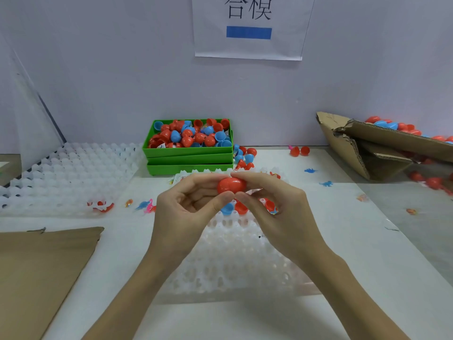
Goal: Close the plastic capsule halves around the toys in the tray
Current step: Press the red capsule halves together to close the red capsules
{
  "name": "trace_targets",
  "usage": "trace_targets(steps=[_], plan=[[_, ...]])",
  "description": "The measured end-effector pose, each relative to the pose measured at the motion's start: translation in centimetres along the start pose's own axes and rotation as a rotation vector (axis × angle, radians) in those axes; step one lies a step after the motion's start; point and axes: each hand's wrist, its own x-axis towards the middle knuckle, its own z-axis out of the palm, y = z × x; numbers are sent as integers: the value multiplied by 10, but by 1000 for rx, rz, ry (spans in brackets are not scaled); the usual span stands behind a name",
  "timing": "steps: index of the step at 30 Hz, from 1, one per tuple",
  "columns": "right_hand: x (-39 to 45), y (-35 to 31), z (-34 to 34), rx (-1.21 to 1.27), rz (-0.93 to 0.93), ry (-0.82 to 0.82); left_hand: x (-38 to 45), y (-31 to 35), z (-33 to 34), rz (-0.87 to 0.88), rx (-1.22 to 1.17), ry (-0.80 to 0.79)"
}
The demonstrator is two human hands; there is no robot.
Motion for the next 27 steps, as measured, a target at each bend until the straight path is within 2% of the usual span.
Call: trace_targets(steps=[4,11,18,27], plan=[[-1,0,1,-24,-28,17,-1,0,1,36,22,21],[-7,-9,11,-131,-67,-20,-1,-1,1,-12,-44,54],[-12,-7,26,-319,-65,142,-8,-6,15,-124,-81,108],[-9,-3,25,-244,-7,58,-11,-8,17,-58,36,105]])
